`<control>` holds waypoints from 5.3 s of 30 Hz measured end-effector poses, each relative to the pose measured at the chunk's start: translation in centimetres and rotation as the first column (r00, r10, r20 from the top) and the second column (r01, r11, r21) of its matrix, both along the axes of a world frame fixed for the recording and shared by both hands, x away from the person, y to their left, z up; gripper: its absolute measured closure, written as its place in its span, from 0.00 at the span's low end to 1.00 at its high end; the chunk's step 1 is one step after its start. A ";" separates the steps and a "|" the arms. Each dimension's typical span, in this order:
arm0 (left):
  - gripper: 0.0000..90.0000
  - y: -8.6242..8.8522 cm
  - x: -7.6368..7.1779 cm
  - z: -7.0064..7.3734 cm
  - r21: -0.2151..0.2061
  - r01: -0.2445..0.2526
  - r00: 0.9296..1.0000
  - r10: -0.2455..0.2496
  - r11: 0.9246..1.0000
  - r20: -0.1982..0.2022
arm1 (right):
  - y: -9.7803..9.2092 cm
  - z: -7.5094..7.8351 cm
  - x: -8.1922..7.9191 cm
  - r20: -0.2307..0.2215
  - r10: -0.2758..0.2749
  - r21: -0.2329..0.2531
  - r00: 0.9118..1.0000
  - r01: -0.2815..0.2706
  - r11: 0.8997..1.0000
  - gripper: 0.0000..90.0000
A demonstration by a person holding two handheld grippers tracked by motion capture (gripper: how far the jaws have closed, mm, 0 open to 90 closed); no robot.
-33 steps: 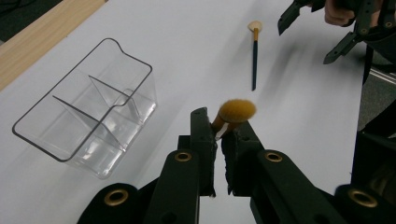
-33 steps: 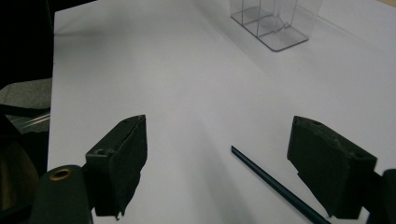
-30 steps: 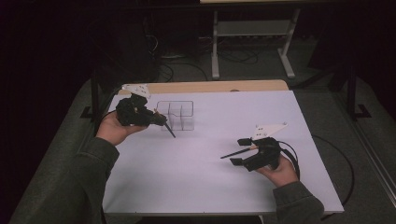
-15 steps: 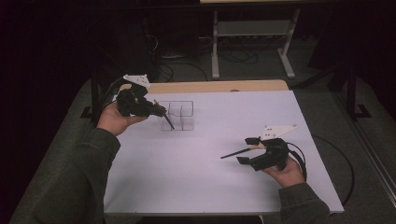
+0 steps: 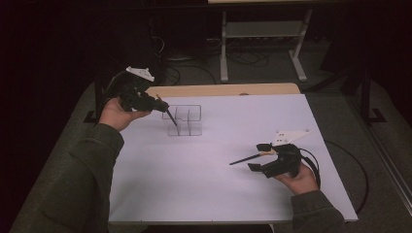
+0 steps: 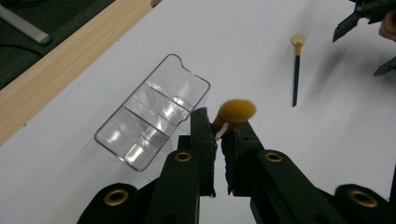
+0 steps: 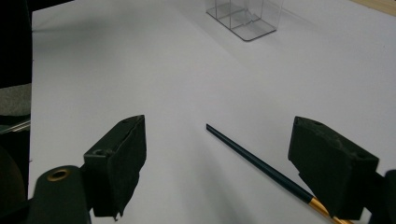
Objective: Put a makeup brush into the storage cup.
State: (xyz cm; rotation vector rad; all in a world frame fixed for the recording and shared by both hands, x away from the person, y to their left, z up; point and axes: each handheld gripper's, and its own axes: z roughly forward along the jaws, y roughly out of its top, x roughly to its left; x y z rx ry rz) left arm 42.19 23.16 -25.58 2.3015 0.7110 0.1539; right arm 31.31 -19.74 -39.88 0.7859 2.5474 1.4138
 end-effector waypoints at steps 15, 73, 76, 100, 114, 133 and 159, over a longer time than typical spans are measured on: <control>0.92 1.3 1.7 0.5 -0.017 -0.058 0.998 0.058 0.998 -0.004 | -0.4 -0.1 0.0 -0.002 -0.012 -0.012 1.000 0.012 1.000 0.20; 0.92 1.3 6.5 -1.7 0.015 -0.208 0.976 0.209 0.978 -0.062 | -1.4 0.0 0.2 0.012 -0.025 -0.012 1.000 0.025 1.000 0.23; 0.92 1.4 6.6 -1.9 0.020 -0.205 0.976 0.206 0.979 -0.067 | -1.3 0.1 0.2 0.015 -0.025 -0.012 1.000 0.025 1.000 0.23; 0.92 2.1 5.7 -3.9 -0.020 -0.224 0.970 0.221 0.974 -0.098 | -1.2 0.1 0.1 0.018 -0.021 -0.020 1.000 0.021 1.000 0.23; 0.92 2.5 5.2 -4.5 -0.024 -0.228 0.969 0.224 0.973 -0.105 | -1.1 0.1 0.2 0.018 -0.022 -0.026 1.000 0.022 0.999 0.23; 0.92 2.3 4.8 -5.7 -0.032 -0.228 0.968 0.223 0.973 -0.116 | -0.8 -0.1 0.2 0.014 -0.014 -0.032 1.000 0.014 0.999 0.23; 0.92 2.0 4.4 -7.3 -0.037 -0.228 0.965 0.221 0.973 -0.142 | -0.8 0.0 0.2 0.013 -0.011 -0.032 1.000 0.011 0.999 0.23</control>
